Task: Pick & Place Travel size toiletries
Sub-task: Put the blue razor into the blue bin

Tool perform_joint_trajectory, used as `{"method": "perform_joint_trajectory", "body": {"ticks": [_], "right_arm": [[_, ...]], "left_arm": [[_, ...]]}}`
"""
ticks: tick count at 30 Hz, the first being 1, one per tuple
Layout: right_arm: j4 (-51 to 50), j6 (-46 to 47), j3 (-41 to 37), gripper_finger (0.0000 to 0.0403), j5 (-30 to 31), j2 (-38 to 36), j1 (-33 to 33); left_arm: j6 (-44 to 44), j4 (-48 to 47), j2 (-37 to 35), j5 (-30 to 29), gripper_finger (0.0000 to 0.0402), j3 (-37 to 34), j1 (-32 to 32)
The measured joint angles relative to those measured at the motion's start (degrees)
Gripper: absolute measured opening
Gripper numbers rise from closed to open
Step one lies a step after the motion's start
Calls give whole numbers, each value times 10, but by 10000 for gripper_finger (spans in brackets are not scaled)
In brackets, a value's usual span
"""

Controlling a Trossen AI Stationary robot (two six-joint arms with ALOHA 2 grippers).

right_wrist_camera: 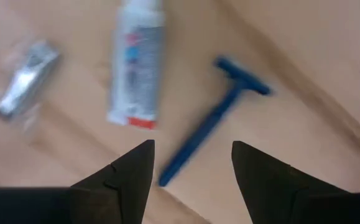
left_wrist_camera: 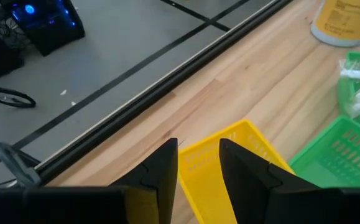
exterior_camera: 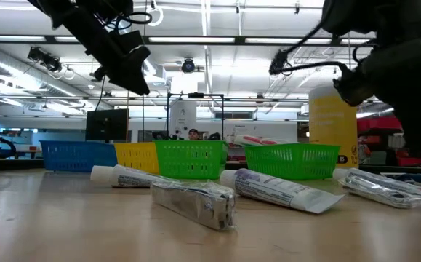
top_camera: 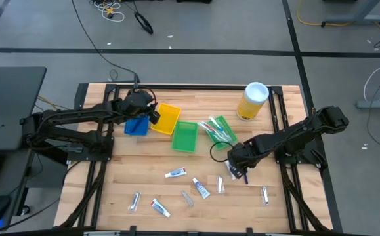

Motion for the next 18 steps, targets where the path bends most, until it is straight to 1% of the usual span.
{"method": "perform_joint_trajectory", "body": {"ticks": [3,10,16,18], "right_arm": [[-14,56,0,225,9,0,0],[55,97,0,225,9,10,29],[24,112,0,225,11,34,42],[19,120,0,225,25,35,42]], "left_arm": [[1,3,0,0,126,0,0],[1,3,0,0,126,0,0],[1,3,0,0,126,0,0],[1,3,0,0,126,0,0]]}}
